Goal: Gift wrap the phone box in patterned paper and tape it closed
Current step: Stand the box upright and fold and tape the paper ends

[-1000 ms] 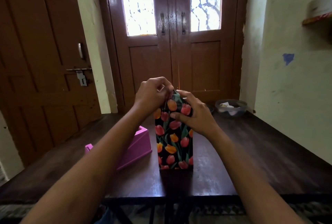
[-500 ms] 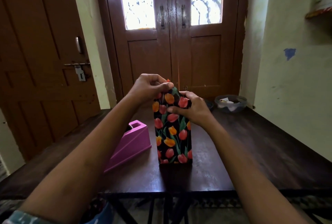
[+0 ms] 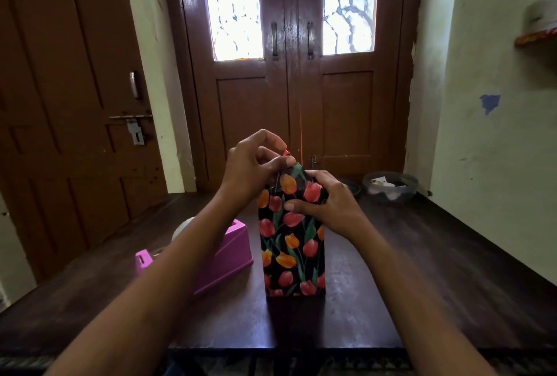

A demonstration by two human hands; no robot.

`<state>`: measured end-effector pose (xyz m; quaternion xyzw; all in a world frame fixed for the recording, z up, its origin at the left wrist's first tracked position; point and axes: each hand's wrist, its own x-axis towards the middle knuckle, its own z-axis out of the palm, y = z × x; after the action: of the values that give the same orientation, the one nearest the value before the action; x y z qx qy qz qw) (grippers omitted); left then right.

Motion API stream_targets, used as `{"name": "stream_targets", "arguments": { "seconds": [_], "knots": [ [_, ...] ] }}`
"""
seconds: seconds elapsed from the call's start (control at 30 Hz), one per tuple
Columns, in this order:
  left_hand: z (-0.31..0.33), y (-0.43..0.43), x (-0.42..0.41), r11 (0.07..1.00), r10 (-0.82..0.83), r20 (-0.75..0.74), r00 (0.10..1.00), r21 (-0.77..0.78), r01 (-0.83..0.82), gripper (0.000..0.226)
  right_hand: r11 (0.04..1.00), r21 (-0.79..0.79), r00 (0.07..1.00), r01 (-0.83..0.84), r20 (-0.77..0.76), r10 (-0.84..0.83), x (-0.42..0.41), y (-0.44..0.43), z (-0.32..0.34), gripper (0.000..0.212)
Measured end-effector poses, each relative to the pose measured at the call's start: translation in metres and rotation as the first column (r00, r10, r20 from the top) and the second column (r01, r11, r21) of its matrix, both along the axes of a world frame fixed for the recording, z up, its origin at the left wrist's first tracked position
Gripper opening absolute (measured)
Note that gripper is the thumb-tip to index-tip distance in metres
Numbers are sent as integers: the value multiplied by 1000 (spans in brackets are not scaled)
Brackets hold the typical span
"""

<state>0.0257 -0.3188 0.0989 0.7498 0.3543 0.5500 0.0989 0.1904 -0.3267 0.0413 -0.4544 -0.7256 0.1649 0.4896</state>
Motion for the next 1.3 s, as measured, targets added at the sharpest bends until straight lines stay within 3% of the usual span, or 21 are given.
{"name": "stream_targets", "arguments": {
  "seconds": [0.33, 0.57, 0.7, 0.87, 1.03, 1.17, 1.23, 1.3],
  "knots": [
    [-1, -5, -4, 990, -80, 9, 997, -114, 80, 4, 999, -47, 999, -8, 34, 9, -1, -4, 8, 72],
    [16, -11, -9, 886, -120, 113, 986, -437, 158, 12, 998, -63, 999, -21, 25, 22, -2, -9, 9, 71],
    [15, -5, -13, 846, -60, -7, 998, -532, 47, 14, 999, -32, 997, -34, 74, 36, -6, -10, 10, 68],
    [16, 2, -13, 779, -73, -44, 996, -626, 29, 23, 998, -27, 994, -52, 95, 54, -4, -6, 12, 55],
    [18, 8, -3, 774, -10, -85, 996, -631, -45, 6, 996, -32, 991, -84, 105, 87, -2, -4, 11, 55],
    [18, 8, 7, 778, 56, -199, 978, -605, -168, 7, 996, -34, 994, -80, 69, 83, 2, -3, 7, 57],
    [19, 7, 8, 738, 37, -156, 987, -661, -132, 13, 996, -49, 995, -79, 51, 81, 4, -3, 7, 59],
    [15, 7, 7, 623, 8, -45, 999, -781, -41, 27, 994, -67, 995, -85, 37, 88, 5, -2, 6, 61]
  ]
}}
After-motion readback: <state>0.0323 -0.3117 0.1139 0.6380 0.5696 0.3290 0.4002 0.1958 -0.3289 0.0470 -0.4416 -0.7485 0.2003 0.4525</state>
